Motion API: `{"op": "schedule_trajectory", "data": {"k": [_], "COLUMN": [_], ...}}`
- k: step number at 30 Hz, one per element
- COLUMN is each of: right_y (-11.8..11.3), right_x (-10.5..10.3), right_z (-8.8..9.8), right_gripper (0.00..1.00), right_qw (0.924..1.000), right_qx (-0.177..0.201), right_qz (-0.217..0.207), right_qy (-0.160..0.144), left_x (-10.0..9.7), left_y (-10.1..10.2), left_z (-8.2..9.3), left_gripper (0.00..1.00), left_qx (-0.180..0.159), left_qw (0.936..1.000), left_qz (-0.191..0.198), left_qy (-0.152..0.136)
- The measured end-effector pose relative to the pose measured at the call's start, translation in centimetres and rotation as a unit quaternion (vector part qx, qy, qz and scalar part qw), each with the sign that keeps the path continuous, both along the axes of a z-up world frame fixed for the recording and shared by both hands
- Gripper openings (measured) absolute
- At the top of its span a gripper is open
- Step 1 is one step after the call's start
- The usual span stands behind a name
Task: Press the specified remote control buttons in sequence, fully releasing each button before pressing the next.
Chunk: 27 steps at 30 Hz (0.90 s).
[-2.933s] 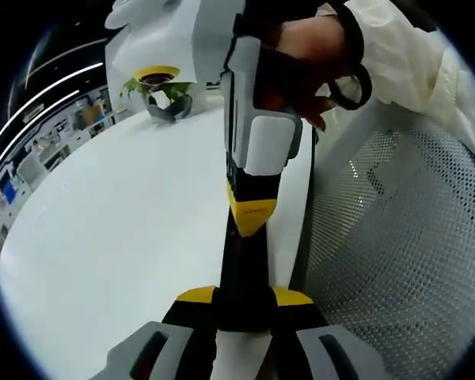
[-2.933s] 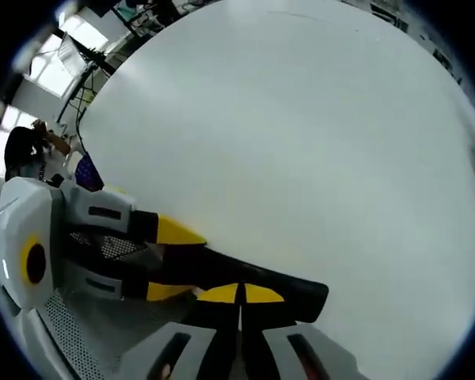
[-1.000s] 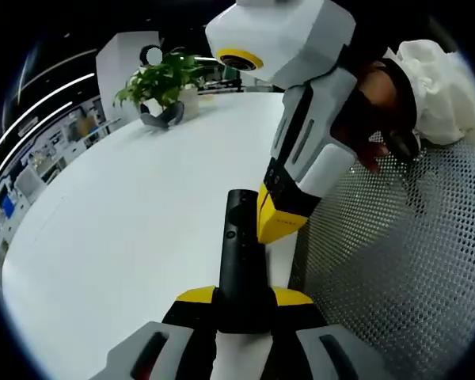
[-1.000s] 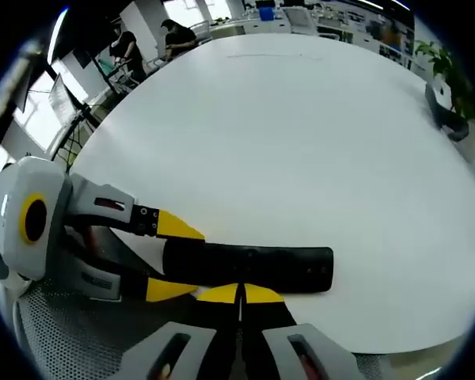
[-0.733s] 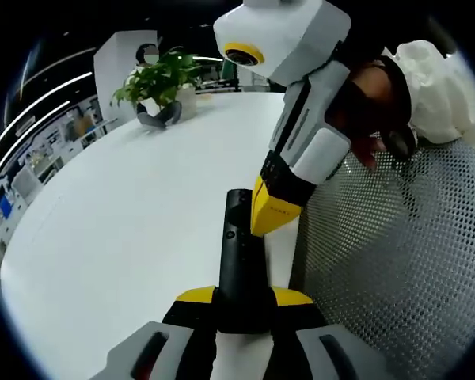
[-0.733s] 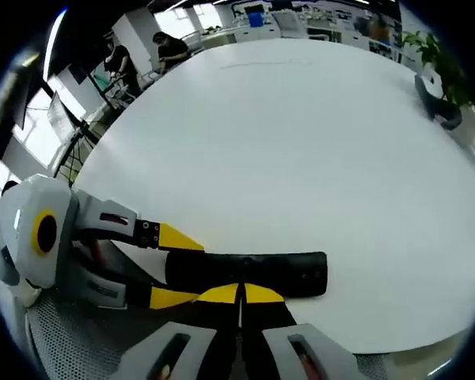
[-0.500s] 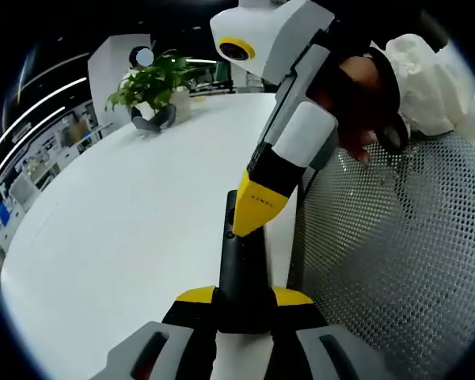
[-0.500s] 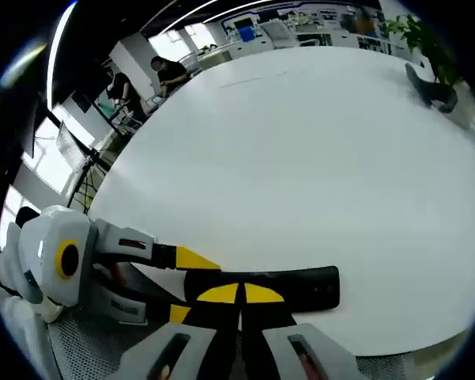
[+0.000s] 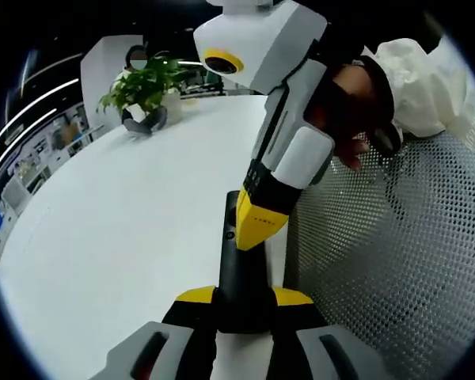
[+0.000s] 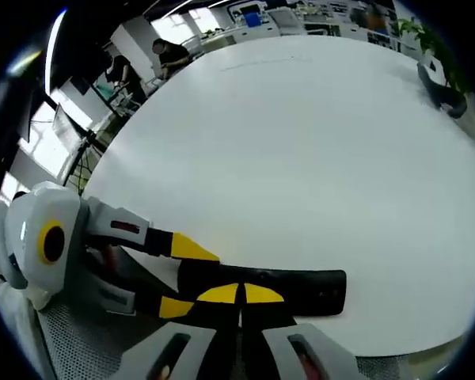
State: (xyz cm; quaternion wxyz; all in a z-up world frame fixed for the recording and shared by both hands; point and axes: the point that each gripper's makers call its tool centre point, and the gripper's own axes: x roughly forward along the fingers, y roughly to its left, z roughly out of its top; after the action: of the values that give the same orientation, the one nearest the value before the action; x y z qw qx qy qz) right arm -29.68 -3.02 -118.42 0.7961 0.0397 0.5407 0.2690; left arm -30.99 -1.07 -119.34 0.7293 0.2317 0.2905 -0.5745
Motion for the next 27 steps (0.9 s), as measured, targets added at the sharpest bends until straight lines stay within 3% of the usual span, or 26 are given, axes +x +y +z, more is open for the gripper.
{"op": "schedule_trajectory", "data": {"k": [5, 12, 20, 27], "right_y": [-0.03, 0.11, -0.05, 0.13], "right_x": [0.02, -0.08, 0.03, -0.03], "right_z": [-0.02, -0.05, -0.03, 0.01], "right_gripper": [0.0, 0.0, 0.0, 0.0], "right_qw": [0.9999, 0.9999, 0.9999, 1.0], "right_qx": [0.008, -0.01, 0.007, -0.001], "right_qz": [-0.014, 0.006, -0.012, 0.001], "right_qy": [0.005, -0.005, 0.003, 0.001], "left_x": [-0.05, -0.05, -0.05, -0.08], "left_y": [-0.02, -0.15, -0.1, -0.13], "left_z": [0.02, 0.0, 0.04, 0.05], "left_gripper": [0.25, 0.25, 0.25, 0.25], "left_qx": [-0.003, -0.004, -0.007, -0.006], "left_qw": [1.0, 1.0, 1.0, 0.9999], "left_qz": [-0.001, -0.008, -0.006, -0.011], "left_qy": [0.001, 0.001, -0.002, 0.001]}}
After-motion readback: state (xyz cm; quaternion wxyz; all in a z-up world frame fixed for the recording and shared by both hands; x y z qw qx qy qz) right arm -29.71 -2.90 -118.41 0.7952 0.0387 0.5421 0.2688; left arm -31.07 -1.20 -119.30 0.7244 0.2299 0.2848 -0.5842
